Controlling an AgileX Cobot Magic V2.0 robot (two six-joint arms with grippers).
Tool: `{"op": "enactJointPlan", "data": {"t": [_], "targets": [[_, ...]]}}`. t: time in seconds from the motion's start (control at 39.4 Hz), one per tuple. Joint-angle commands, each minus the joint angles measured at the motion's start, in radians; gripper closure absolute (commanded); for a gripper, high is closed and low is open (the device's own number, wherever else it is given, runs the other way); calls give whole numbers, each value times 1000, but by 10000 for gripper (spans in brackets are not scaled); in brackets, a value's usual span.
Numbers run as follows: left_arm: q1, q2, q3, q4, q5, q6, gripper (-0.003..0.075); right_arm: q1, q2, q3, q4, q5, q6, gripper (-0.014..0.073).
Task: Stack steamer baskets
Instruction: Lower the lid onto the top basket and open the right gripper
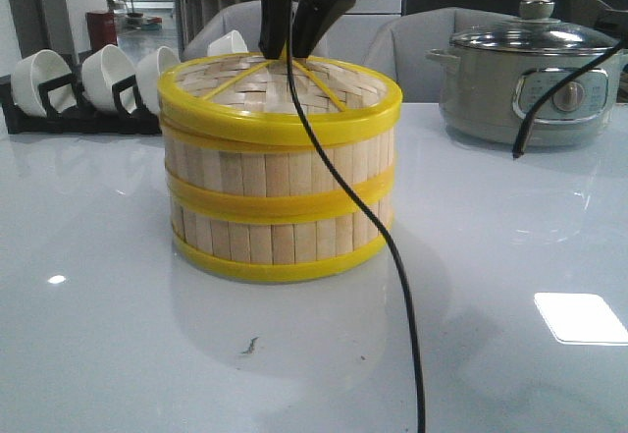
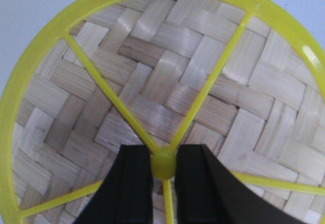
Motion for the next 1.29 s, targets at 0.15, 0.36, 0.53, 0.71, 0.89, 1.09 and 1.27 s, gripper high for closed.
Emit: {"op": "enactJointPlan", "data": {"t": [0.15, 0.36, 0.53, 0.71, 0.89, 1.09, 1.27], "targets": [[2, 1, -30, 0, -89, -8, 635, -1, -50, -42, -3, -92, -9, 545], [2, 1, -30, 0, -89, -8, 635, 0, -50, -42, -3, -94, -9, 534], [2, 1, -30, 0, -89, -8, 635, 0, -50, -42, -2, -90, -9, 313], [2, 1, -30, 0, -89, -8, 635, 0, -62, -42, -3, -110, -9, 127], [2, 1, -30, 0, -89, -8, 635, 0, -95, -42, -27, -139, -9, 129], [2, 1, -30, 0, -89, -8, 635, -36, -178, -34, -96, -158, -9, 129], [2, 1, -30, 0, -89, -8, 635, -128, -307, 58, -113, -205, -9, 129]]}}
